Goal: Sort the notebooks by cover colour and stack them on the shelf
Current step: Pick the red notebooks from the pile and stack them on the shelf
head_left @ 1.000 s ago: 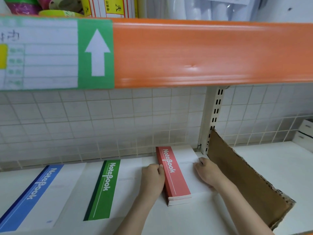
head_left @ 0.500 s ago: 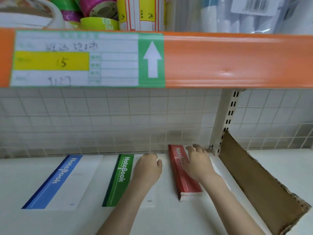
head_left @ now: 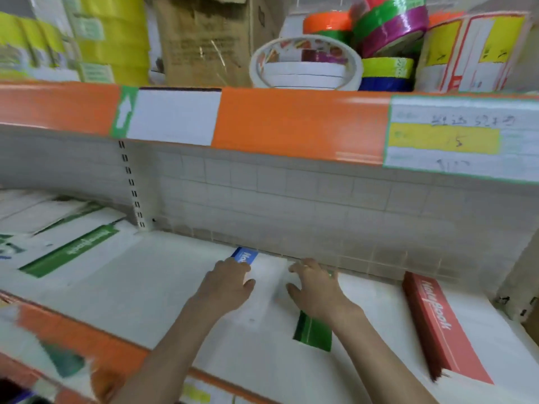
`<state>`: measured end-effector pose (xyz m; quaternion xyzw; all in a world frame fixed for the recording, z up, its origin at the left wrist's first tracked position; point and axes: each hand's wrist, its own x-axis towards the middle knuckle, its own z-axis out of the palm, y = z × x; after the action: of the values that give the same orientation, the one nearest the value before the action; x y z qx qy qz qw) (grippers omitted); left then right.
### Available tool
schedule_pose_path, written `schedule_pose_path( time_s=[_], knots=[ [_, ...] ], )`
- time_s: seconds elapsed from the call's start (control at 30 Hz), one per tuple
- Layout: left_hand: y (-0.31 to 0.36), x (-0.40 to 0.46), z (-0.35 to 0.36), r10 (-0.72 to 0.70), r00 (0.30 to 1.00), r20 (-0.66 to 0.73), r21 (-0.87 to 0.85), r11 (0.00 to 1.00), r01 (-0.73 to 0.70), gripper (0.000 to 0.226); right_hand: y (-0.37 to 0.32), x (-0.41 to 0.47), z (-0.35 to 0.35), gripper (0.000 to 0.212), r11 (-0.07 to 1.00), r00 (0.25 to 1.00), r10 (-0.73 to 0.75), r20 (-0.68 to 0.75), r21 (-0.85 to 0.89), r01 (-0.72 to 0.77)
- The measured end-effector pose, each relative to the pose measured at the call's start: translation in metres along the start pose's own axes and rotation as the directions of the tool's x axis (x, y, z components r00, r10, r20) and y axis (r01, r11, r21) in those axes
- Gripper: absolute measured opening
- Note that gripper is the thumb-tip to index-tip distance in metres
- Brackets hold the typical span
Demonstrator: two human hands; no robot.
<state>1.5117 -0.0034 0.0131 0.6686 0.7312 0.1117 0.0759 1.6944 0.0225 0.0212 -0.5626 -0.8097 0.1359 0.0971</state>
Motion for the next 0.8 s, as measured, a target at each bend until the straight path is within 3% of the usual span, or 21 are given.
schedule_pose_path(
  time_s=[0.27,0.43,0.8],
  knots=[
    [-0.128,-0.031,-0.036,-0.197,0.980,0.035,-0.038,0.979,0.199,0.045,-0.124,0.027,0.044,0.044,0.974,0.967,-0.216,0.135,0.101,0.203],
    [-0.187,-0.040,-0.047,-0.246,0.968,0.048,-0.059,0.967,0.249,0.044,-0.187,0.048,0.068,0.044,0.960,0.944,-0.277,0.178,0.084,0.265],
    [-0.320,-0.061,-0.080,-0.316,0.946,-0.071,-0.046,0.949,0.313,0.043,-0.333,0.088,0.128,0.050,0.905,0.892,-0.420,0.167,0.141,0.400]
  ],
)
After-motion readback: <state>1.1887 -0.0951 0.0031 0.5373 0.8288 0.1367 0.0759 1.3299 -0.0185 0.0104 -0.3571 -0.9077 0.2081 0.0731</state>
